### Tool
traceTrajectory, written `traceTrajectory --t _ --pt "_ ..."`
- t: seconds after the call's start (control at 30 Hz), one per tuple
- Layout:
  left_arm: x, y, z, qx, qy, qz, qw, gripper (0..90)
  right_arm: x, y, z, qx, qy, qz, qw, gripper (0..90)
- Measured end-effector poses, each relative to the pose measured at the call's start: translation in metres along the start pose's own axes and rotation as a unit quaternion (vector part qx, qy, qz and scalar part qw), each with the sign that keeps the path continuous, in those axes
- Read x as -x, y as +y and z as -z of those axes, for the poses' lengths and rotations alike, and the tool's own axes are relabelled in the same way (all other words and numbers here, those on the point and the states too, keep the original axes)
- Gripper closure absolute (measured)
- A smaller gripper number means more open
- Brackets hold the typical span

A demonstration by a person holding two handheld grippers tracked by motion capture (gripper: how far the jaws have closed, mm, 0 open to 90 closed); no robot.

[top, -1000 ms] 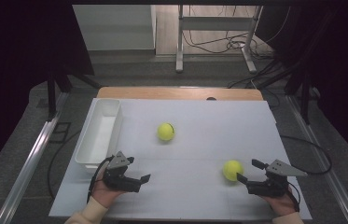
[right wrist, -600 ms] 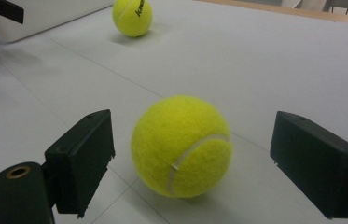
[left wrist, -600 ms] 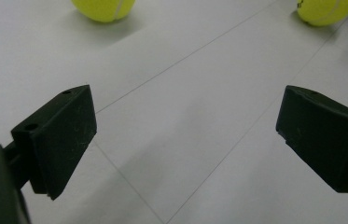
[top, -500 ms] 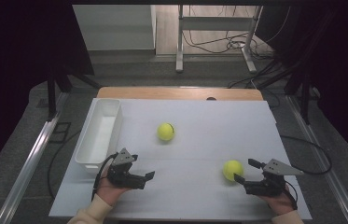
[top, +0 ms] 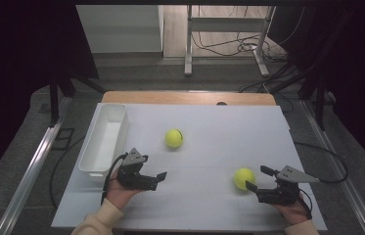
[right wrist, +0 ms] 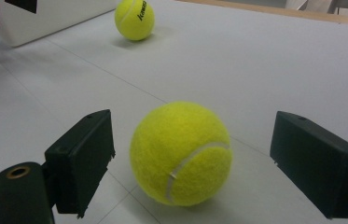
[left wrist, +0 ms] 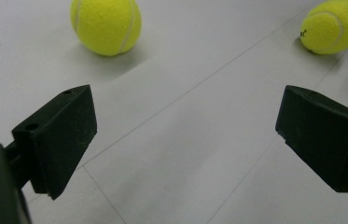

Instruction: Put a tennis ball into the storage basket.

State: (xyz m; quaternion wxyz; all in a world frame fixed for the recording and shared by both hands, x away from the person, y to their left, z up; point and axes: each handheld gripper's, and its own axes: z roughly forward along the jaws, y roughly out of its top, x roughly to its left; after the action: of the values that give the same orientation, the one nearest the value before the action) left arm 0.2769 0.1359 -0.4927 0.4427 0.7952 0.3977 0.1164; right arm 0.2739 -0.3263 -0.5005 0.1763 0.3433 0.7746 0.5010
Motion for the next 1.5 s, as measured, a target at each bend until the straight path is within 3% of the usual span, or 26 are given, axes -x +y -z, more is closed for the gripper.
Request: traceTrajectory --t 0.3,0.4,0.7,1.5 --pt "-0.001 0.004 -0.003 -0.004 0.002 0.0 1.0 6.1 -0.002 0.0 -0.001 -0.003 0.005 0.011 0.9999 14.2" --pt "-0.001 0.009 -0.004 -0.002 -0.003 0.007 1.0 6.1 -0.002 0.001 -0.001 -0.002 0.007 0.01 0.9999 14.2" --pt "-0.001 0.021 -0.015 -0.003 -0.008 0.0 1.0 6.0 -0.002 0.001 0.0 0.003 0.009 0.009 0.9999 14.1" --pt "-0.017 0.04 -0.021 -0.001 -0.008 0.005 1.0 6.1 -0.003 0.0 -0.003 -0.005 0.006 0.017 0.9998 14.1"
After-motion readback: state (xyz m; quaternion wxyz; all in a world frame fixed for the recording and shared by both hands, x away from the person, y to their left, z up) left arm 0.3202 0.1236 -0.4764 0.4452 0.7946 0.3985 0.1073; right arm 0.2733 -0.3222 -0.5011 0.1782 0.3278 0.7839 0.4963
